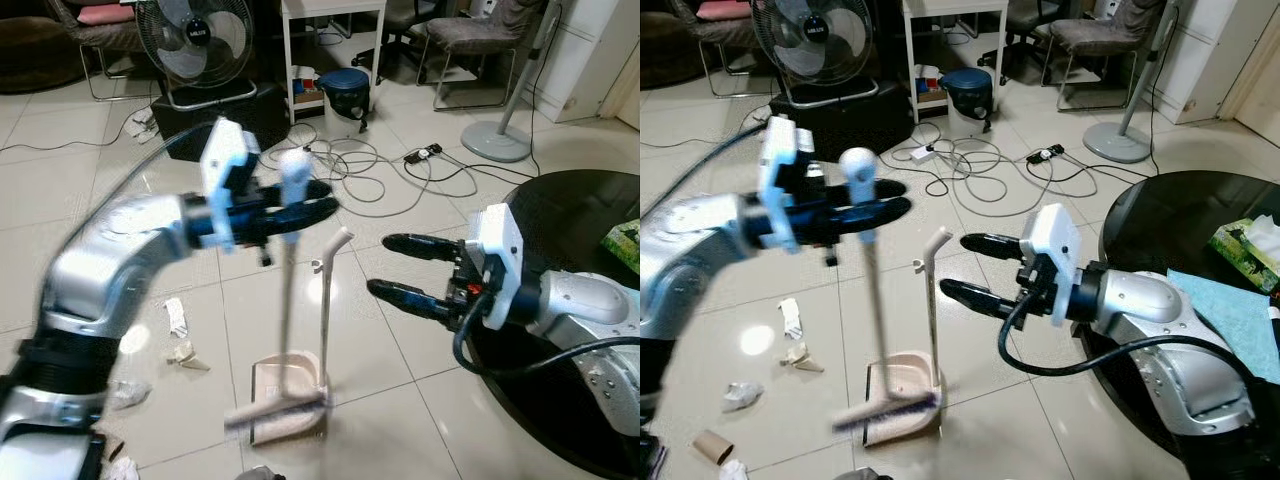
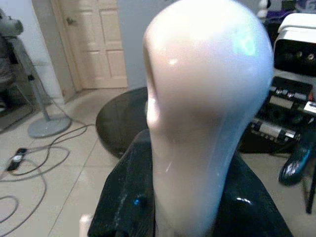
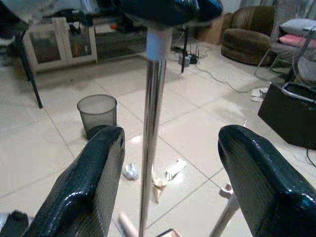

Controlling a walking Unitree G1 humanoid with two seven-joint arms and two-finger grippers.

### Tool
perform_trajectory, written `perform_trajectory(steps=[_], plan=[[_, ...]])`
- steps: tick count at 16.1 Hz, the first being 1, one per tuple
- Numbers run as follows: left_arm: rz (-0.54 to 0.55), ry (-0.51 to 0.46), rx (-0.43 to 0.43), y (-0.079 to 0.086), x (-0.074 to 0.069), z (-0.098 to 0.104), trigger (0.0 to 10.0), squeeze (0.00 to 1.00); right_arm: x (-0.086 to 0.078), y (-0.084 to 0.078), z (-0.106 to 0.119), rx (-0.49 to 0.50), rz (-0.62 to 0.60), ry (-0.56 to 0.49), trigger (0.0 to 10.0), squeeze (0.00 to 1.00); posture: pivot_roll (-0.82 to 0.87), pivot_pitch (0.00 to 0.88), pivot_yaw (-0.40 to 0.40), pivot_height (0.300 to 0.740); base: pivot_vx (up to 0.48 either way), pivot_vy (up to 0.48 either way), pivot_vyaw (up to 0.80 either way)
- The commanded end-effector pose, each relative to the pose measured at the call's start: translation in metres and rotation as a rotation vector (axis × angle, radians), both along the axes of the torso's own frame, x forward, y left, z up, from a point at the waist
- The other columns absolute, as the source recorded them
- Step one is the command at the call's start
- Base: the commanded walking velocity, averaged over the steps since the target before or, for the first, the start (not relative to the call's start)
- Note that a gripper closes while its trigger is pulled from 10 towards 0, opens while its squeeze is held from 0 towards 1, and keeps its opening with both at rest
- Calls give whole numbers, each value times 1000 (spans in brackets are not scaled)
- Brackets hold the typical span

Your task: Sweep floor

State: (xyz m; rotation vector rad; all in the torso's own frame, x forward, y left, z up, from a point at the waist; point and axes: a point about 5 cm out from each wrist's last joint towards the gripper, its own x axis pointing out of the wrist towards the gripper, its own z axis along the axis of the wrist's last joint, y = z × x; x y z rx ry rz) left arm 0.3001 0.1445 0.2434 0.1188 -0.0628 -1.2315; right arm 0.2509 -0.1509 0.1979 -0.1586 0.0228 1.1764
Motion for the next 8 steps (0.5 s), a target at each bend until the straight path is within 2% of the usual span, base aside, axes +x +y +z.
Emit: perform_trajectory(steps=[1, 3, 4, 5, 6, 7, 8], plan=[[39, -30, 31, 13, 0, 3, 0, 0, 0, -7, -1, -11, -19, -9, 10000, 0, -101, 18, 37, 740, 0, 0, 0], [108, -41, 83, 26, 4, -3, 0, 0, 2, -6, -3, -12, -40, -17, 10000, 0, -100, 17, 36, 740, 0, 0, 0], [200, -51, 134, 40, 8, -8, 0, 0, 4, -4, -6, -10, -78, -21, 10000, 0, -97, 17, 32, 740, 0, 0, 0], [258, -59, 163, 46, 11, -12, 0, 0, 5, -3, -8, -10, -105, -28, 10000, 0, -95, 16, 32, 740, 0, 0, 0], [391, -64, 225, 60, 17, -20, 0, 0, 8, -2, -15, -15, -175, -24, 10000, 0, -89, 16, 29, 740, 0, 0, 0], [524, -86, 252, 71, 23, -25, 1961, 0, 13, -2, -21, -18, -255, -47, 10000, 0, -83, 18, 29, 740, 0, 0, 0], [866, -131, 211, 90, 37, -34, 10000, 0, 24, -1, -31, 16, -436, -45, 10000, 0, -77, 20, 33, 740, 0, 0, 0]])
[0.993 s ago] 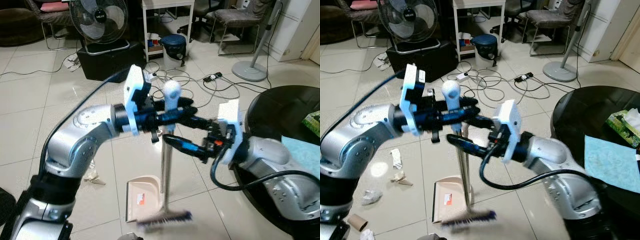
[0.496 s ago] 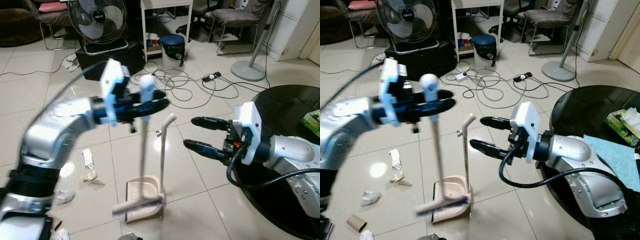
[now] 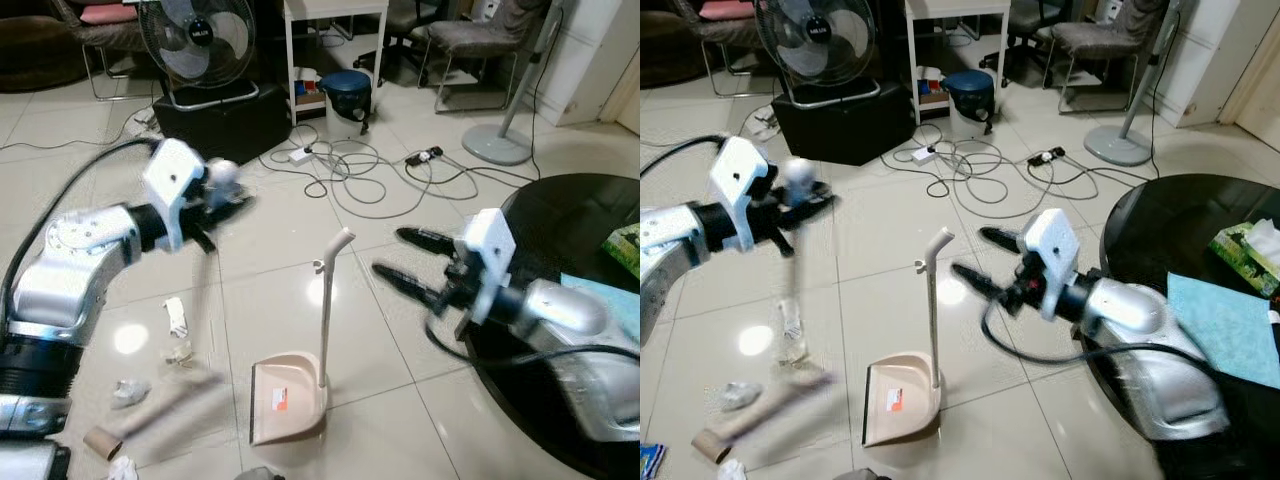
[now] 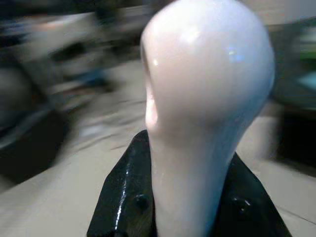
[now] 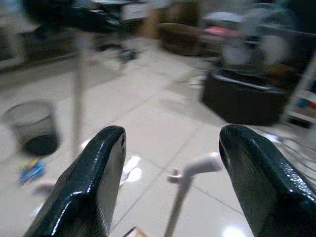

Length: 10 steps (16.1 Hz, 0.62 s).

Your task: Sweep floor

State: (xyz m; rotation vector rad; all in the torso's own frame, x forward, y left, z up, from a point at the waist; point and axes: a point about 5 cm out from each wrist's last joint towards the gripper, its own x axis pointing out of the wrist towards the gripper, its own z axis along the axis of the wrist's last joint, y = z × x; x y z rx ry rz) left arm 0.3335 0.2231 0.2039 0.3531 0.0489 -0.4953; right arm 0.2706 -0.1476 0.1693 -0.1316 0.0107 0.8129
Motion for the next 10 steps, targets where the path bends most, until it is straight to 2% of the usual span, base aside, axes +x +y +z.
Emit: perform_trajectory(steps=[1, 3, 4, 5, 7, 9, 10], plan=[[196, -89, -17, 15, 5, 3, 10000, 0, 7, -4, -3, -6, -123, -27, 10000, 0, -76, 23, 34, 740, 0, 0, 0], [393, -230, -162, 19, 2, -6, 10000, 0, 17, -4, -10, 62, -359, -75, 10000, 0, -74, 30, 41, 740, 0, 0, 0], [440, -255, -184, 16, -1, -14, 10000, 0, 20, -6, -16, 85, -449, -62, 10000, 0, -74, 30, 41, 740, 0, 0, 0], [448, -258, -166, 13, -2, -18, 10000, 0, 20, -6, -19, 92, -470, -49, 10000, 0, -75, 36, 47, 740, 0, 0, 0], [420, -227, -123, -6, -10, -52, 10000, 0, 19, -9, -45, 97, -575, 16, 10000, 0, -86, 49, 63, 740, 0, 0, 0], [386, -236, -108, -15, -14, -58, 10000, 0, 15, -10, -60, 75, -605, 56, 10000, 0, -83, 53, 61, 740, 0, 0, 0], [367, -250, -143, -24, -17, -59, 10000, 0, 9, -10, -71, 31, -598, 67, 10000, 0, -81, 52, 60, 740, 0, 0, 0]])
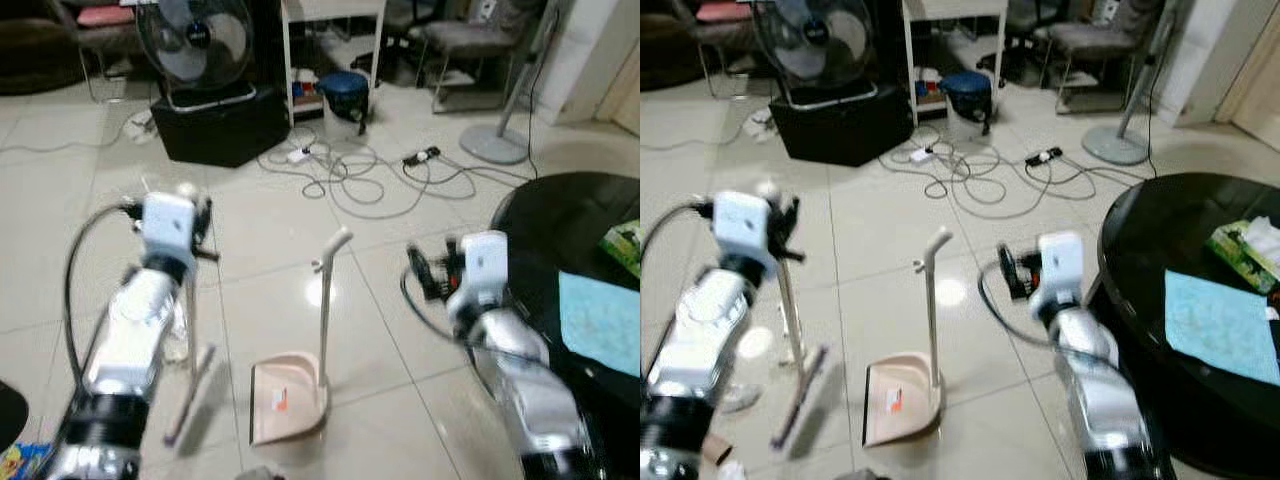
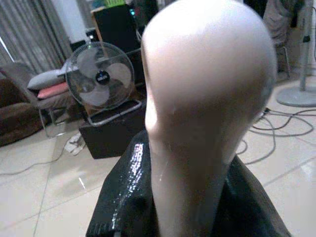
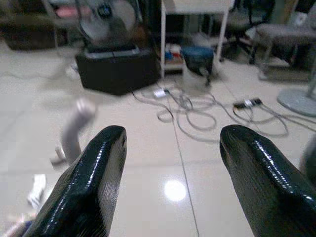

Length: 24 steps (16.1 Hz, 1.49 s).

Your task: Sweep floor

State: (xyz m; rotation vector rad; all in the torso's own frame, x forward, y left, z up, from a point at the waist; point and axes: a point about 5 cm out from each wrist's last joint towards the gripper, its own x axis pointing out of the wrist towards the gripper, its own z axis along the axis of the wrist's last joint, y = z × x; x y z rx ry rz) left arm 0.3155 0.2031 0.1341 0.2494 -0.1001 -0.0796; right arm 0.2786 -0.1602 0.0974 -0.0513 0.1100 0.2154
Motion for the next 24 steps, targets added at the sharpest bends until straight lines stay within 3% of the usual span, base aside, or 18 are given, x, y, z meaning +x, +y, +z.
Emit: perform_trajectory(steps=[1, 5, 8, 14, 16, 18, 21, 24], plan=[[-11, -66, -5, -5, -1, 11, 10000, 0, -2, 4, -3, -26, 16, -6, 10000, 0, -77, 56, 58, 740, 0, 0, 0], [-67, -75, -17, -22, -14, -2, 10000, 0, -5, 10, 3, -123, 68, -96, 10000, 0, -87, 56, 66, 740, 0, 0, 0], [-67, -77, -36, -28, -19, -4, 10000, 0, -6, 17, 5, -127, 108, -124, 10000, 0, -84, 55, 56, 740, 0, 323, 183], [-68, -84, -35, -30, -24, -4, 10000, 0, -3, 21, 5, -111, 134, -138, 10000, 0, -73, 54, 46, 740, 0, 468, 800], [-69, -85, -36, -32, -24, -3, 10000, 0, -4, 17, 4, -56, 91, -122, 10000, 0, -78, 55, 51, 740, 0, 480, 0], [-59, -98, 98, -36, -21, -1, 10000, 0, -5, 14, 3, -92, 67, -132, 10000, 0, -82, 55, 55, 740, 0, 0, 0], [-57, -85, 53, -39, -20, -2, 10000, 0, -7, 13, 3, -96, 37, -150, 10000, 0, -86, 56, 61, 740, 0, -480, 0], [-67, -81, -18, -45, -20, -1, 10000, 0, -8, 11, 2, -76, 9, -137, 10000, 0, -87, 58, 61, 740, 0, 0, 0]])
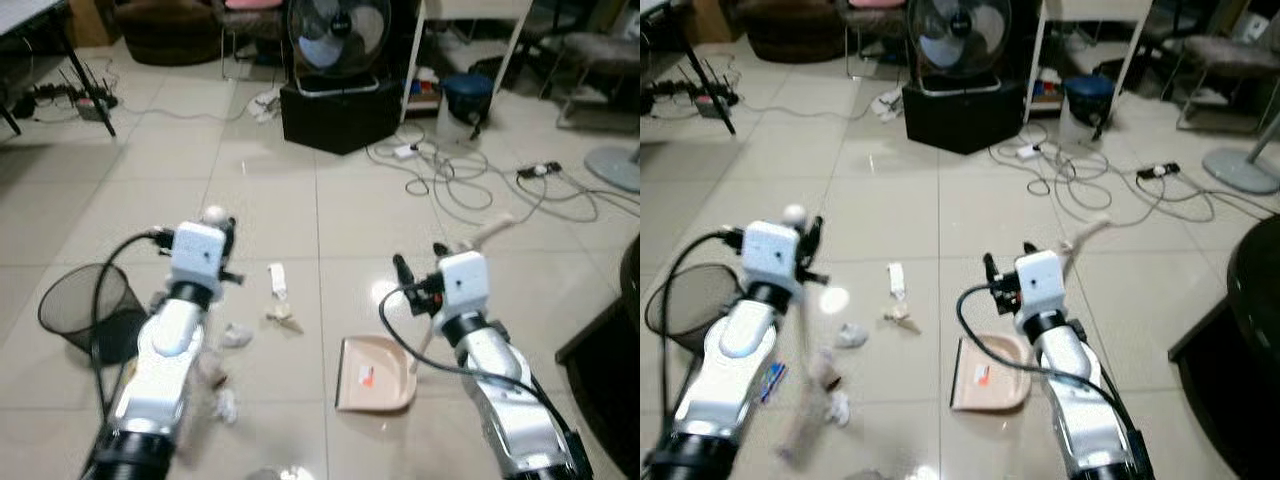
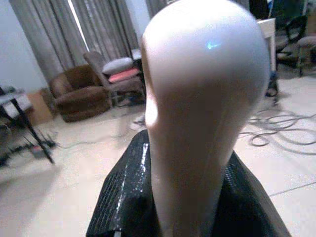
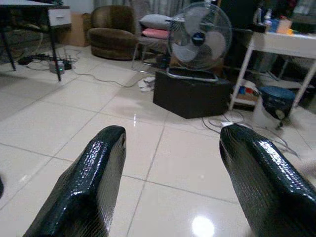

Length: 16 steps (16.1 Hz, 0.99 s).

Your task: Sweep floor

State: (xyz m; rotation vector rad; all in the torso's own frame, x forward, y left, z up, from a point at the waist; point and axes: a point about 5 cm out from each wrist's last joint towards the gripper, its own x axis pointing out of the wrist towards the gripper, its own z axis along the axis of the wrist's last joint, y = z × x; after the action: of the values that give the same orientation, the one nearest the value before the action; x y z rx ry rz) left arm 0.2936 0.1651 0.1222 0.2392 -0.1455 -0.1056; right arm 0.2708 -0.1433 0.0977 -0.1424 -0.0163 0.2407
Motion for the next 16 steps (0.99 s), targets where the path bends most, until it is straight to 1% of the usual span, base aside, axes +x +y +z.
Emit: perform_trajectory(steps=[1, 4, 5, 6, 8, 9, 11, 16], plan=[[-39, -48, 2, -8, 2, 12, 10000, 0, 0, -6, 1, 11, -26, 3, 10000, 0, -88, 57, 60, 740, 0, 0, 0], [-62, -43, -3, -10, 2, 12, 10000, 0, -2, -7, 0, 33, -26, 14, 10000, 0, -93, 51, 61, 740, 0, 0, 0], [-89, -27, -2, -13, 1, 10, 10000, 0, -4, -8, 0, 52, -35, 18, 10000, 0, -98, 45, 62, 740, 0, 0, 0], [-106, -17, 14, -16, 1, 8, 10000, 0, -4, -8, 1, 53, -32, 18, 10000, 0, -100, 43, 62, 740, 0, 0, 0], [-104, -24, 13, -17, 1, 7, 10000, 0, -6, -8, -1, 85, -41, 43, 10000, 0, -101, 41, 63, 740, 0, 0, 0], [-98, -25, 6, -17, 1, 7, 10000, 0, -6, -9, -2, 90, -44, 48, 10000, 0, -101, 36, 62, 740, 0, 0, -800], [-96, -27, -3, -16, 2, 8, 10000, 0, -6, -9, -2, 85, -35, 43, 10000, 0, -101, 31, 61, 740, 251, 0, -800], [-91, -34, -4, -14, 1, 9, 10000, 0, -4, -6, -1, 59, -8, 41, 10000, 0, -97, 18, 50, 740, 300, 0, 0]])
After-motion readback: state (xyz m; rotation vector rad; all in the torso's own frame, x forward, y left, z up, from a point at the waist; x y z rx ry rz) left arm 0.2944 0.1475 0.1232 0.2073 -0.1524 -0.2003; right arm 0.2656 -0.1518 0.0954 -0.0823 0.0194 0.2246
